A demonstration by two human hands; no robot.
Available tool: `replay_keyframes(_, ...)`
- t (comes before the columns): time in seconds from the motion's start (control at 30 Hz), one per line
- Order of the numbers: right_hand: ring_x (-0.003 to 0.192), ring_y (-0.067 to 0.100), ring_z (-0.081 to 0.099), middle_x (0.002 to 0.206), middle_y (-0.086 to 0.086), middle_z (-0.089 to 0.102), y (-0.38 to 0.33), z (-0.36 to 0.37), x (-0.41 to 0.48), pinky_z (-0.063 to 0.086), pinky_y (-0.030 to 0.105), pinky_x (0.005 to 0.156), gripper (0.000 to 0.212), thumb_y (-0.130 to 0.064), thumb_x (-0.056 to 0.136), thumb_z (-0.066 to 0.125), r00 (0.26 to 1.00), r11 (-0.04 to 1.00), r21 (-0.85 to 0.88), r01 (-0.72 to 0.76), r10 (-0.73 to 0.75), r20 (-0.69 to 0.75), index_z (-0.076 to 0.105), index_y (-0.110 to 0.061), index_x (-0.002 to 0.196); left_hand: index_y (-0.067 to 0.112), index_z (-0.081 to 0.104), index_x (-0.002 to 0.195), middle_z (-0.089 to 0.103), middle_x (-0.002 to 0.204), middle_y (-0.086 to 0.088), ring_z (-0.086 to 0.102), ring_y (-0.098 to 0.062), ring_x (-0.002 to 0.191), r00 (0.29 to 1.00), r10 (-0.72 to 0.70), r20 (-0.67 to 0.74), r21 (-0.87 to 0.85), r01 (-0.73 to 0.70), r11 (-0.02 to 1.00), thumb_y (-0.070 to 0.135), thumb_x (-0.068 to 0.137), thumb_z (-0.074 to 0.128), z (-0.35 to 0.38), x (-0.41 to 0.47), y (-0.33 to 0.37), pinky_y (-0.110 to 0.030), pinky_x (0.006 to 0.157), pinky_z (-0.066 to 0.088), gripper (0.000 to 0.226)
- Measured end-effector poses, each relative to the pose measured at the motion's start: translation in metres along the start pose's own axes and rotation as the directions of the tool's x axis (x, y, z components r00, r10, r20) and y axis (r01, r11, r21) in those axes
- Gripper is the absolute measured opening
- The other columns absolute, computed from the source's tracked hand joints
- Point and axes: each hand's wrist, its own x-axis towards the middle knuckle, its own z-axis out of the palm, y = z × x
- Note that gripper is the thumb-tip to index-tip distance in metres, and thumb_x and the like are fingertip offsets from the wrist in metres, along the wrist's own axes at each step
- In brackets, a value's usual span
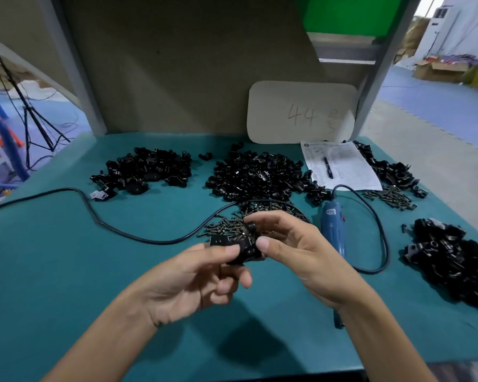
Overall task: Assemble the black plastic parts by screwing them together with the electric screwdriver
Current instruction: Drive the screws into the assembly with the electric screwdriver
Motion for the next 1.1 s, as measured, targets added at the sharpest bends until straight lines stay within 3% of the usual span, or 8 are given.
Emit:
replay_keyframes(0.07,0.097,0.016,0.067,0.11,0.002,0.073,0.001,0.003,-0.003,0.054,0.029,0.088,0.03,-0.012,0.095,0.066,1.0,0.998,0.065,0.024,-0.024,0.0,0.067,-0.012,0.124,0.018,0.08,0.102,0.067,0.077,-0.013,0.047,-0.009,0.051,0.992,0.066,-0.103,0.17,-0.047,0.984,0.052,0.078,0.076,0.003,0.001,-0.001,-0.02,0.047,0.04,0.041)
replay_keyframes(0.17,0.096,0.02,0.068,0.11,0.004,0.073,0.002,0.008,-0.007,0.055,0.033,0.09,0.028,-0.014,0.092,0.068,0.998,0.988,0.14,0.063,-0.061,-0.02,0.071,-0.014,0.12,0.02,0.077,0.084,0.067,0.072,-0.011,0.049,-0.012,0.052,0.95,0.191,-0.246,0.464,-0.057,0.884,0.077,0.078,0.055,0.009,0.004,0.002,-0.023,0.048,0.042,0.062)
replay_keyframes(0.27,0.105,0.017,0.069,0.115,0.004,0.073,0.002,0.011,-0.008,0.055,0.03,0.091,0.03,-0.014,0.091,0.069,0.997,0.983,0.171,0.065,-0.056,-0.056,0.072,-0.016,0.12,0.032,0.062,0.092,0.066,0.079,-0.006,0.056,-0.012,0.061,0.806,0.497,-0.322,0.695,-0.155,0.702,0.078,0.076,0.049,0.011,0.006,-0.003,-0.032,0.058,0.049,0.05)
replay_keyframes(0.33,0.104,0.016,0.071,0.116,0.004,0.073,0.001,0.014,-0.009,0.055,0.028,0.09,0.03,-0.01,0.093,0.068,0.997,0.977,0.197,0.076,-0.069,-0.043,0.071,-0.015,0.122,0.037,0.059,0.104,0.063,0.082,0.002,0.059,-0.013,0.064,0.71,0.662,-0.239,0.736,-0.313,0.601,0.066,0.085,0.05,0.014,0.007,-0.005,-0.031,0.059,0.052,0.035)
replay_keyframes(0.43,0.102,0.016,0.072,0.114,0.001,0.073,0.0,0.018,-0.011,0.056,0.029,0.089,0.031,-0.009,0.092,0.068,0.994,0.965,0.241,0.1,-0.088,-0.059,0.068,-0.014,0.123,0.034,0.062,0.103,0.063,0.081,-0.003,0.058,-0.013,0.063,0.707,0.698,-0.117,0.717,-0.426,0.552,0.064,0.091,0.05,0.021,0.005,-0.004,-0.028,0.058,0.05,0.035)
replay_keyframes(0.6,0.104,0.021,0.072,0.114,0.007,0.073,-0.002,0.017,-0.014,0.056,0.032,0.091,0.026,-0.011,0.09,0.072,0.989,0.969,0.218,0.115,-0.092,-0.114,0.068,-0.012,0.116,0.037,0.067,0.104,0.068,0.089,0.009,0.063,-0.01,0.068,0.751,0.652,-0.1,0.694,-0.417,0.587,0.053,0.076,0.075,0.022,0.0,0.005,-0.026,0.064,0.054,0.033)
replay_keyframes(0.83,0.103,0.025,0.073,0.113,0.009,0.074,-0.002,0.026,-0.014,0.058,0.036,0.091,0.023,-0.007,0.094,0.069,0.981,0.959,0.225,0.173,-0.148,-0.124,0.072,-0.018,0.114,0.045,0.064,0.1,0.072,0.088,0.014,0.071,-0.013,0.082,0.565,0.823,-0.065,0.896,-0.33,0.297,0.076,0.085,0.056,0.028,-0.002,0.004,-0.029,0.069,0.056,0.035)
replay_keyframes(1.1,0.1,0.023,0.074,0.104,0.009,0.077,-0.003,0.024,-0.015,0.057,0.032,0.091,0.024,-0.014,0.091,0.071,0.981,0.952,0.249,0.177,-0.152,-0.119,0.074,-0.021,0.114,0.047,0.054,0.101,0.072,0.096,0.013,0.07,-0.017,0.092,0.756,0.652,-0.06,0.863,-0.289,0.414,0.082,0.082,0.051,0.031,-0.009,0.013,-0.044,0.078,0.056,0.04)
